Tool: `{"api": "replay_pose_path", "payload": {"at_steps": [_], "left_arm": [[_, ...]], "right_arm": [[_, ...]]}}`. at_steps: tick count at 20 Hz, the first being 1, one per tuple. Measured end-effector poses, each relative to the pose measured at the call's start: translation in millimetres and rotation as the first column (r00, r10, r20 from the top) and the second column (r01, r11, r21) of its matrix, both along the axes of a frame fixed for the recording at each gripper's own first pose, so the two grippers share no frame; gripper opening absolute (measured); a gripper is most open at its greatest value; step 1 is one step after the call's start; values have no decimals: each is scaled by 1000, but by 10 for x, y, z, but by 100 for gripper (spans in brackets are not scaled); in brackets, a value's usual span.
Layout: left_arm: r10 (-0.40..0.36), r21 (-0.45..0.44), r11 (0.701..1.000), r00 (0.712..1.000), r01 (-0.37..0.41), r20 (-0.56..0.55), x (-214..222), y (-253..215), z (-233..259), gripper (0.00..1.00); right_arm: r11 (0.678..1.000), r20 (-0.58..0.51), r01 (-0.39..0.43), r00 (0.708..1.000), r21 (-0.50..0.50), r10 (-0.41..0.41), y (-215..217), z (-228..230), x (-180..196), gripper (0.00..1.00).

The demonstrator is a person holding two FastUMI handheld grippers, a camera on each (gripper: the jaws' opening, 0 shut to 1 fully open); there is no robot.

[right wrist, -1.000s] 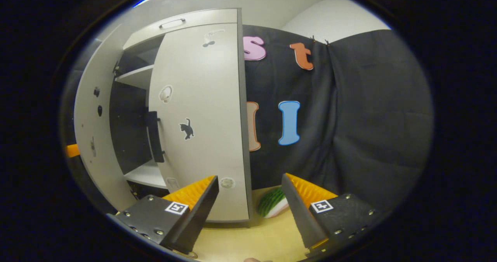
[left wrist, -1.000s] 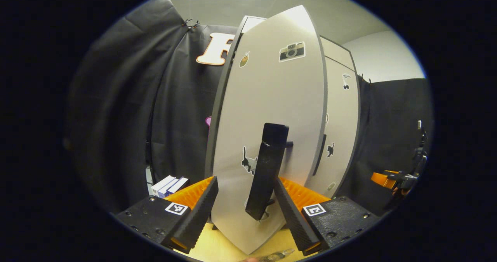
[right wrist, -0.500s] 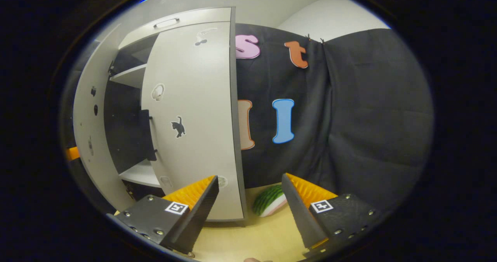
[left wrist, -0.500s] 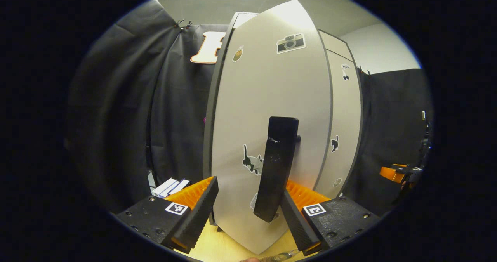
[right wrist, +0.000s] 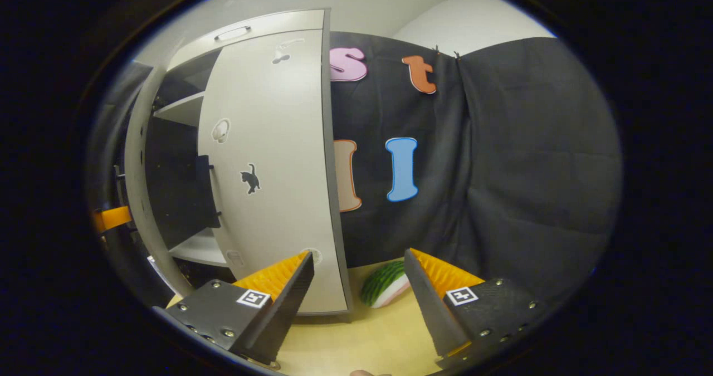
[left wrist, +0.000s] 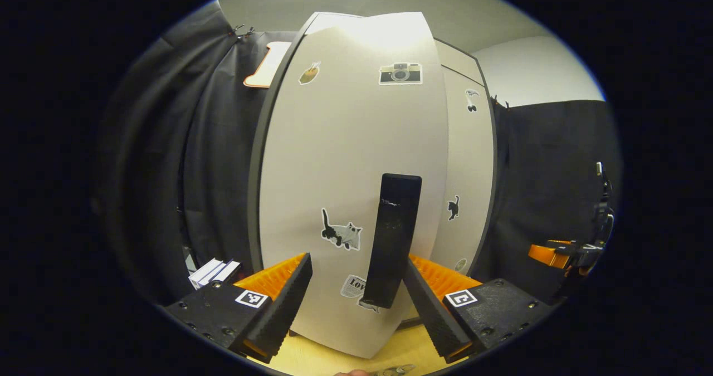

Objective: Grasp the bottle in the cabinet with the left hand and place it on the coaster, then close the right door with the right hand and the left door with the left hand.

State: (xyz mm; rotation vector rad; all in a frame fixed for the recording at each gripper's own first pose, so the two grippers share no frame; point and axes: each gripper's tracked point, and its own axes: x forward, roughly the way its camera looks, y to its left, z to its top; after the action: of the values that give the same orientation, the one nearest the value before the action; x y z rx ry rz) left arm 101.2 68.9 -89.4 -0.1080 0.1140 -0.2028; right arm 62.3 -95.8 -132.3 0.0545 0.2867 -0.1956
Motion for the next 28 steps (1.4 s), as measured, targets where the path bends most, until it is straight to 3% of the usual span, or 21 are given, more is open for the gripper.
{"api": "replay_pose_path", "payload": {"at_steps": [12, 28], "left_arm": [[-32, 19, 999, 999, 33, -9, 496, -314, -71, 100], [35, 61, 998, 999, -36, 4, 754, -413, -103, 100]], "right_arm": [[993, -4, 116, 993, 27, -116, -521, 28, -263, 99], [991, 4, 136, 991, 16, -136, -628, -7, -282, 99]]}}
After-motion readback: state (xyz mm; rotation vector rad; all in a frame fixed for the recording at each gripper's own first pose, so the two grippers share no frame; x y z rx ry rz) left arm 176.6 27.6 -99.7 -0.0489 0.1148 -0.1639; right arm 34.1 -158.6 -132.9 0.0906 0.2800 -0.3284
